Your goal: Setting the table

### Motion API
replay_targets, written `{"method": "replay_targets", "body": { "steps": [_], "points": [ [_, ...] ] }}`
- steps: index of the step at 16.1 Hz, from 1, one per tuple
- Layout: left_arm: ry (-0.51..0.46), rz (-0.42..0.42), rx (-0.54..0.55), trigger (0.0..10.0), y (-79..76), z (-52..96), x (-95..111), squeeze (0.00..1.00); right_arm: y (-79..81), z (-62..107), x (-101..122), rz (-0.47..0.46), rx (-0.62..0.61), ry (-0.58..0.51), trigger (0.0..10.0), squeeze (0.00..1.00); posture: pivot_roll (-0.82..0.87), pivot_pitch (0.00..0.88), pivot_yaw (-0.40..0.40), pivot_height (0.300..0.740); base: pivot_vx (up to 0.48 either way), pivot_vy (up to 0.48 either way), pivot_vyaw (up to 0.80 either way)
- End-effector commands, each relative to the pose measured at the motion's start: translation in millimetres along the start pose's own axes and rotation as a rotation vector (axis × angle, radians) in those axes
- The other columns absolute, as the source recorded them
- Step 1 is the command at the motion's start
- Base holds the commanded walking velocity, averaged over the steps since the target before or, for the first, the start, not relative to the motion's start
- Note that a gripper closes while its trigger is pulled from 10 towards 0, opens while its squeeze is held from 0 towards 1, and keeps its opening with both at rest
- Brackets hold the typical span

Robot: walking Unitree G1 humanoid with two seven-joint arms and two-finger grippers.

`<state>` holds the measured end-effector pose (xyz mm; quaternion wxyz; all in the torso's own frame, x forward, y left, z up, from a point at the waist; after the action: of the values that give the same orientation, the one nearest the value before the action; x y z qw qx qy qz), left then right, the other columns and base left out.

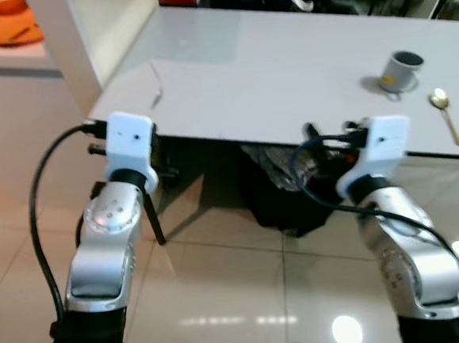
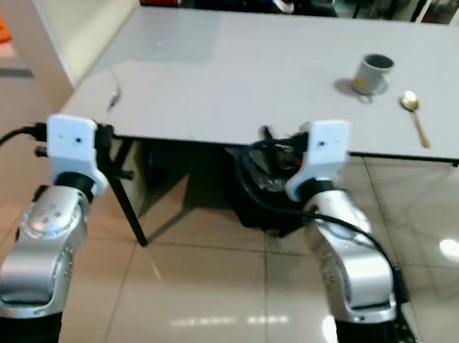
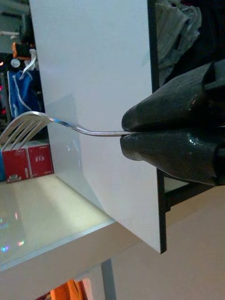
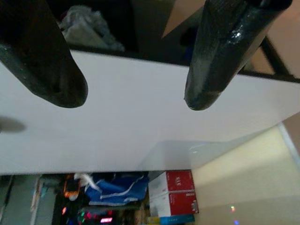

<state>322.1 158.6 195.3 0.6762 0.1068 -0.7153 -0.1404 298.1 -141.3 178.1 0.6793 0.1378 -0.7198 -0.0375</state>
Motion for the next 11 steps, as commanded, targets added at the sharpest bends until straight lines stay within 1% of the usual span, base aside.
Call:
{"method": "replay_targets", "body": {
  "steps": [1,3,7,8,9,10,11],
  "points": [
    [-0.032,0.007,0.001,10.0,-3.4,0.0,7.8,0.0,-10.7,5.6,1.3,0.001,-0.038,0.0,10.0,0.0,0.08,0.06,-0.005,0.74,0.0,-0.48,0.0],
    [-0.034,0.009,-0.003,10.0,-4.0,0.2,8.3,0.0,-10.3,7.7,-1.9,0.013,-0.029,0.009,10.0,0.0,0.07,0.054,0.004,0.74,0.0,-0.48,0.0],
    [-0.027,0.005,-0.003,10.0,-3.6,-3.1,6.7,0.0,-4.7,3.1,2.7,0.008,-0.02,-0.007,10.0,0.0,0.06,0.065,0.004,0.74,0.0,-0.48,0.0],
    [-0.032,-0.011,-0.004,10.0,-3.7,-3.4,7.1,0.0,-5.1,3.0,2.7,0.007,-0.021,-0.006,10.0,0.0,0.07,0.065,0.004,0.74,0.0,-0.48,0.0],
    [-0.027,-0.001,-0.01,10.0,-4.5,-3.4,6.3,0.0,-5.8,2.9,2.9,0.008,-0.024,-0.006,10.0,0.0,0.07,0.069,0.003,0.74,0.0,0.0,0.0],
    [-0.013,-0.029,-0.011,10.0,-6.2,-2.7,3.1,0.0,-8.4,3.0,3.2,0.006,-0.039,-0.007,10.0,0.0,0.07,0.069,0.003,0.74,0.0,0.0,0.0],
    [-0.018,-0.022,-0.003,10.0,-5.8,-2.3,2.9,0.0,-9.2,2.7,3.5,0.006,-0.044,-0.007,10.0,0.0,0.07,0.072,0.003,0.74,0.0,0.0,0.0]
  ]
}}
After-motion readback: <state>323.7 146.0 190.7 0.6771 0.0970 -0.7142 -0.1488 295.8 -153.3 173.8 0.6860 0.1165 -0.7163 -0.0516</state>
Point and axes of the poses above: a point about 5 cm out from each wrist's last joint towards the gripper, its own z axis pointing back from the gripper into the wrist, its own x axis along the axis of the wrist's last joint, y = z × x, the point moved 2 cm from there along -z, pointing out of the wrist towards the gripper, and after that the axes turned 7 degrees about -z, right-handed, at the moved point
